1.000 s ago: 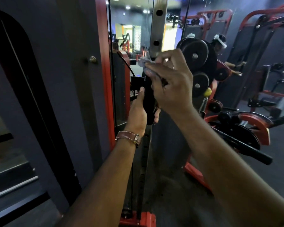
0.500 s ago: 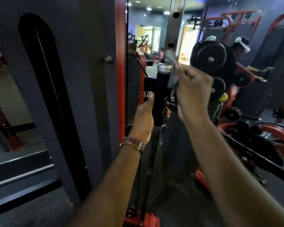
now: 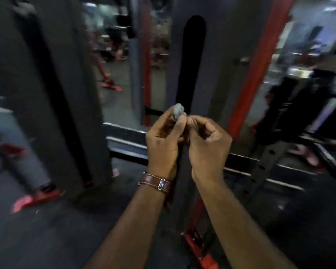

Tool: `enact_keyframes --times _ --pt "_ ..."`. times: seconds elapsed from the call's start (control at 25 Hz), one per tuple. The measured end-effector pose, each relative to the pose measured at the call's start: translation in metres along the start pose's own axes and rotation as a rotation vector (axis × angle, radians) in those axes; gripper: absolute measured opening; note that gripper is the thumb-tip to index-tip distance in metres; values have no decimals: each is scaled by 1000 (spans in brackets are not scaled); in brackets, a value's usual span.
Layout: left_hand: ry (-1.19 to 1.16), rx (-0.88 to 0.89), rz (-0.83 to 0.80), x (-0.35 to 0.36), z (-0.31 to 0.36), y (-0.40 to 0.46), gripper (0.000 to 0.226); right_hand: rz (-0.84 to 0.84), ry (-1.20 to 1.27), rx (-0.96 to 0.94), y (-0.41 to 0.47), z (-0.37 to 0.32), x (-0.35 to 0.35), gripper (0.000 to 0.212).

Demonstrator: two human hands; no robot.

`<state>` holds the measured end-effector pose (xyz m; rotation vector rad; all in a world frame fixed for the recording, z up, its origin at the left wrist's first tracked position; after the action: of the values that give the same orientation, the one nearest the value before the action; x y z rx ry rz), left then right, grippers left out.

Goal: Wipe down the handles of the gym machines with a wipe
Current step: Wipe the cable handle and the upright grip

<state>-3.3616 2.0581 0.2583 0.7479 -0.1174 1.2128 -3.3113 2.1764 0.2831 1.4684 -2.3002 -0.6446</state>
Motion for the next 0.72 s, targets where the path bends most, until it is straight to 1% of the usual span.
enact_keyframes --times 0.08,0.16,0.2,0.28,0.36,0.44,0.48,0.56,0.68,0.72 --pt "251 148 151 -53 53 -39 20 -128 201 68 -25 -2 58 11" --pt "499 225 325 -111 115 -94 19 -304 374 154 -72 -12 133 7" --pt "580 248 424 -138 148 -125 19 -392 428 184 -100 -23 169 6" --pt "680 307 621 -186 213 -193 17 -600 559 272 -164 -53 239 8" --pt "715 368 786 -219 271 -262 16 -841 665 389 -234 -87 297 14" --pt "745 405 941 -239 323 -332 20 -1080 729 412 -302 -125 342 27" --pt "772 415 1011 -246 349 -368 19 -1172 764 402 -337 -146 361 31" --pt "826 426 1084 -257 396 -433 11 -1276 831 374 -399 -186 394 32" --pt "976 389 1140 -280 452 -516 16 -1339 899 370 -477 -234 441 25" --pt "994 378 1164 -289 467 -539 17 -1347 918 377 -498 -245 455 22"
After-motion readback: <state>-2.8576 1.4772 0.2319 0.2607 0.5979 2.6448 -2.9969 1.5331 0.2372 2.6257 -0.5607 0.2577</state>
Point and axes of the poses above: each hand's wrist, its own y-axis towards the middle knuckle, its own x-axis out of the palm, z = x × y, the point moved 8 cm from there along y, towards the middle knuckle, and after that the axes turned 14 degrees about -z, right-handed, at the moved point
